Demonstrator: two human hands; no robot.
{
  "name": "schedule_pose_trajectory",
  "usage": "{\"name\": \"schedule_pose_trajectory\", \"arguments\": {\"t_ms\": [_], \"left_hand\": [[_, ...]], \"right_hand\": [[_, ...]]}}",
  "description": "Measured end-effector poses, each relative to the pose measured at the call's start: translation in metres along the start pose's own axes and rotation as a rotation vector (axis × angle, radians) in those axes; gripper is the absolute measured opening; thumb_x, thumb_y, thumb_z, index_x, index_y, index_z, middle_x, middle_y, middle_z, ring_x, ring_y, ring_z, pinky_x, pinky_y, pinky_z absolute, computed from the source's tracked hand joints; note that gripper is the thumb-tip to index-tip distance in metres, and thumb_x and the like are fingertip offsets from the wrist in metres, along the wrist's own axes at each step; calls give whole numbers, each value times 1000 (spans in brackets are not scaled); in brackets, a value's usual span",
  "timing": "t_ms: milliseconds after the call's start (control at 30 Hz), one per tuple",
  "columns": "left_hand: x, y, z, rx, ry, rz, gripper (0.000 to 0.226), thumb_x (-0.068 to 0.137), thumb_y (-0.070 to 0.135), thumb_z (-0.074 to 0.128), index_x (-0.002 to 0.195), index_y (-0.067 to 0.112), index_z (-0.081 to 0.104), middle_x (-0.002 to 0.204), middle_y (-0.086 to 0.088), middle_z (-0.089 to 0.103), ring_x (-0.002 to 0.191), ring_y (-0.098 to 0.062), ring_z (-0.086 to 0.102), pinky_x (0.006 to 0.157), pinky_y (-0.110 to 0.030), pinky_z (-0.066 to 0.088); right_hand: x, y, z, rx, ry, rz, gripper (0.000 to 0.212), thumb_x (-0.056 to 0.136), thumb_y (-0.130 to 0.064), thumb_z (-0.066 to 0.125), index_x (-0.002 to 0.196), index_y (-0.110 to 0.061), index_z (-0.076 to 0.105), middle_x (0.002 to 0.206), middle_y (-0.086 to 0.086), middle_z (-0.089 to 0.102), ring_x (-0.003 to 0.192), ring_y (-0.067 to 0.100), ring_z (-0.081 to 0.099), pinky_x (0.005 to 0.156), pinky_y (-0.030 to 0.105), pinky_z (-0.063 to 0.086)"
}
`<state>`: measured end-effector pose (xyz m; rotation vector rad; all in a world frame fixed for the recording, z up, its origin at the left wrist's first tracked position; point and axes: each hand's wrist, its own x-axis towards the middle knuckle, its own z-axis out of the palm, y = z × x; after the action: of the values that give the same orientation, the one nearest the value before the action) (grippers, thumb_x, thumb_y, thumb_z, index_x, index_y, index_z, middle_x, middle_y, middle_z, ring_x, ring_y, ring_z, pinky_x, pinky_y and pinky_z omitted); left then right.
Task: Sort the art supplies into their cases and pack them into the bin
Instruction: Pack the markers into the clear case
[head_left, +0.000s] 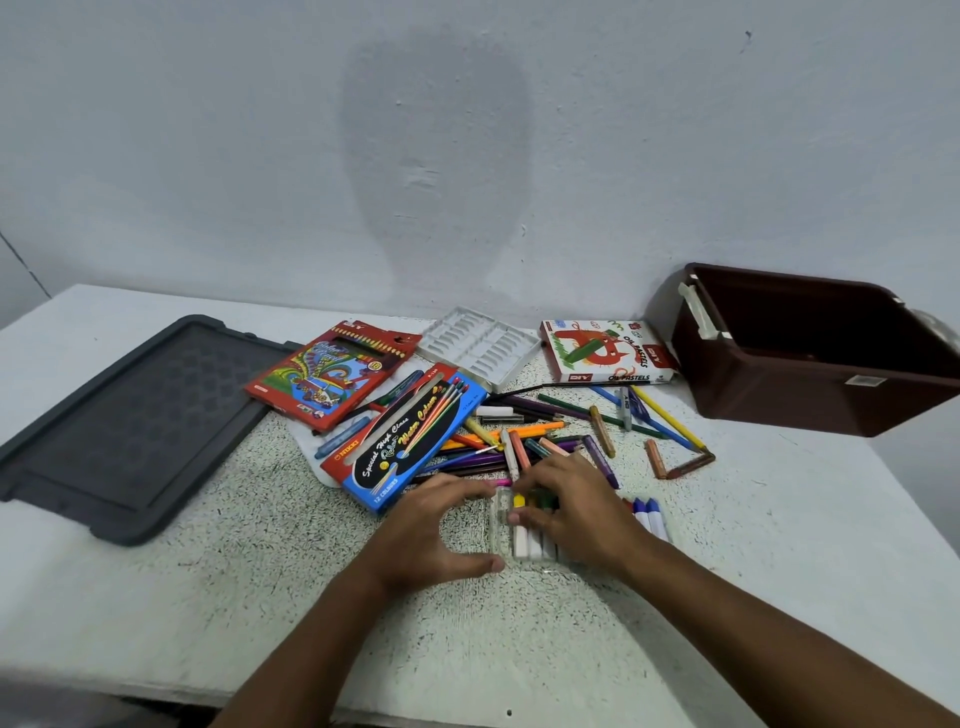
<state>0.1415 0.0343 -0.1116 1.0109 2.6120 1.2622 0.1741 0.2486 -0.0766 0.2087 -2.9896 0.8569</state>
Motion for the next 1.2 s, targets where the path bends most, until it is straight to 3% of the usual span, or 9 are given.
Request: {"name": "schedule_pose_trajectory", "arguments": {"t_ms": [133,333,500,700,967,1200], "left_hand": [[0,0,0,1,-5,-7,77,61,59,81,129,34,54,125,17,56,114,8,49,98,-21,45],[1,2,-3,-18,-9,-13,74,62,53,83,128,35,55,124,18,55,113,9,48,96,-14,42],[0,2,-6,-42,3,-18,71,61,41,86,126,32,59,120,18,58,110,7,51,92,-9,41],[0,4,-7,-79,21,-39,68,60,42,87,122,32,61,115,17,61,106,3,55,89,-13,45],[0,4,-7,-110,23,-52,67,60,41,87,122,28,62,115,16,62,108,1,56,91,-15,47],[0,4,-7,-104,28,-54,66,60,42,87,121,33,61,114,16,62,107,-3,57,90,-19,49]], "right_hand": [[-2,0,-1,-17,-16,-7,36,80,-53,66,109,-31,64,109,-15,55,103,6,41,91,34,41],[0,1,-3,-9,-26,-26,30,83,-50,64,106,-30,64,104,-17,54,102,6,43,90,31,43],[32,1,-18,56,93,3,21,93,-29,60,112,-23,65,107,-5,63,99,14,57,86,40,52],[85,-10,-24,-135,62,-7,32,97,-16,52,127,-14,62,122,8,64,110,26,57,92,40,48],[109,-13,-5,-302,15,8,28,97,-28,52,119,-15,62,112,8,62,105,28,55,84,41,50],[114,-14,-3,-356,23,26,27,96,-20,53,121,-13,59,122,9,54,115,28,44,88,39,41]]}}
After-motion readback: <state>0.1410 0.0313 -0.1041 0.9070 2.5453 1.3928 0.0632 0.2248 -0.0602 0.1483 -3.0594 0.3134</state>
